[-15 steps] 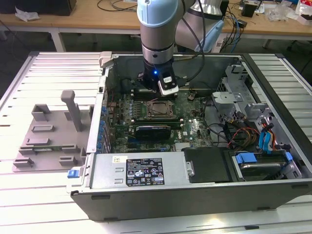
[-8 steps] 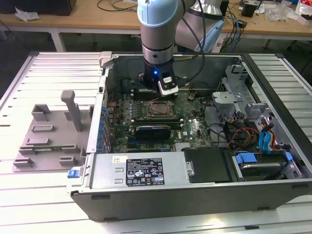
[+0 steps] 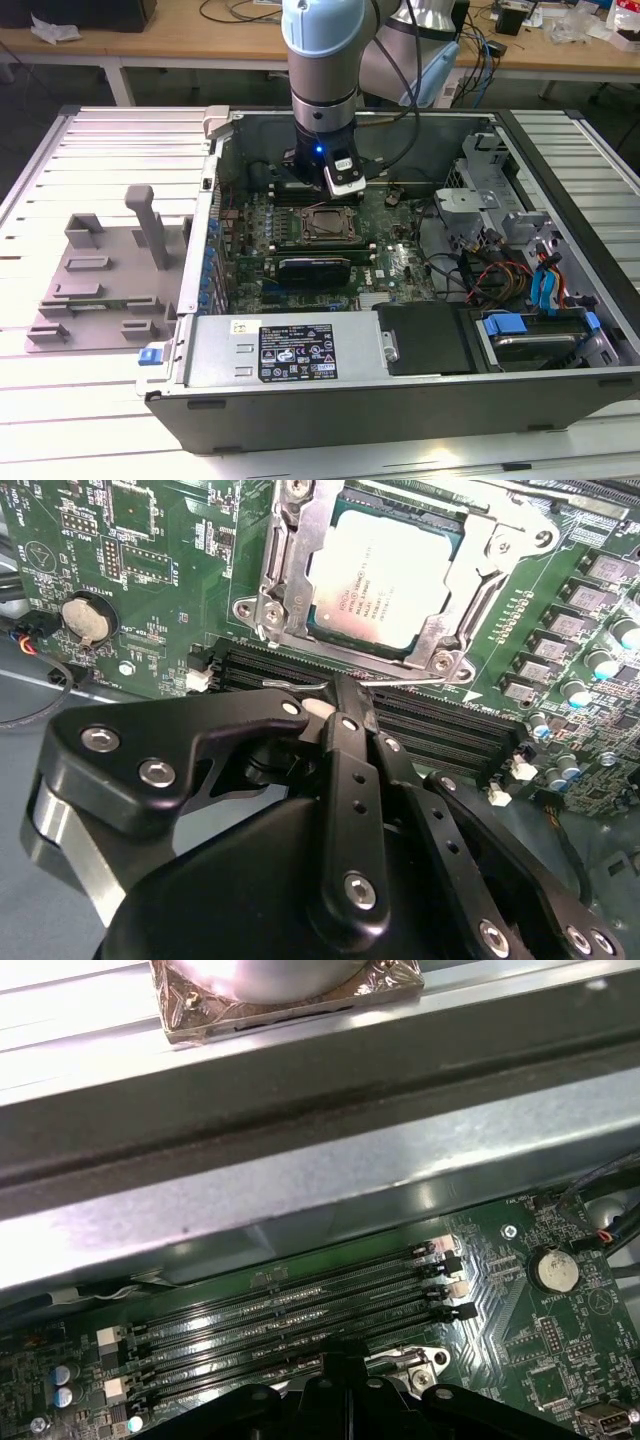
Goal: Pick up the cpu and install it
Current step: 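Install the first cpu locking lever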
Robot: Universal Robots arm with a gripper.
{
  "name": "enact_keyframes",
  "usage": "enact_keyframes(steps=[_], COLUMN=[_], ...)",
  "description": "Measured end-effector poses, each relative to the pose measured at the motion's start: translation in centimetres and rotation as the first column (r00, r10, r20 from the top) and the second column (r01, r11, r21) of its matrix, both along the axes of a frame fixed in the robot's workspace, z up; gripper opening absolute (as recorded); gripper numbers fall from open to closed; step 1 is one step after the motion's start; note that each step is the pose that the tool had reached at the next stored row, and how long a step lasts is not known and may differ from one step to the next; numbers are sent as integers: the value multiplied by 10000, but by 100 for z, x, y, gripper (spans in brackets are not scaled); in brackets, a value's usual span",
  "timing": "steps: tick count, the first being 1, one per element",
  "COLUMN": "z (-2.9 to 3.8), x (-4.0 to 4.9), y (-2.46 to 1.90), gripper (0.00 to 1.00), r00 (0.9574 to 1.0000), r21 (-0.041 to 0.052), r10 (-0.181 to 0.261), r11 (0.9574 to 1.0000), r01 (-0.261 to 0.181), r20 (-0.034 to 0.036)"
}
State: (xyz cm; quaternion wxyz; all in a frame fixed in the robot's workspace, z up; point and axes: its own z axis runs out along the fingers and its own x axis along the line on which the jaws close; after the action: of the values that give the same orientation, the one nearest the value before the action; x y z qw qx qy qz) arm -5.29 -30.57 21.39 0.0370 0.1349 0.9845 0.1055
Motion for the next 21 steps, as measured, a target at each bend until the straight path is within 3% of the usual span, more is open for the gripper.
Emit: enact_keyframes(steps=[7,15,21], z=[-7,-10,-53], x=[26,20,20], y=[1,42,43], gripper=[11,11,11], r00=[10000,10000,9999], r21=[-1,0,-36], r10=[-22,-99,-138], r11=[10000,10000,9999], r01=[22,99,138], r20=[0,0,0])
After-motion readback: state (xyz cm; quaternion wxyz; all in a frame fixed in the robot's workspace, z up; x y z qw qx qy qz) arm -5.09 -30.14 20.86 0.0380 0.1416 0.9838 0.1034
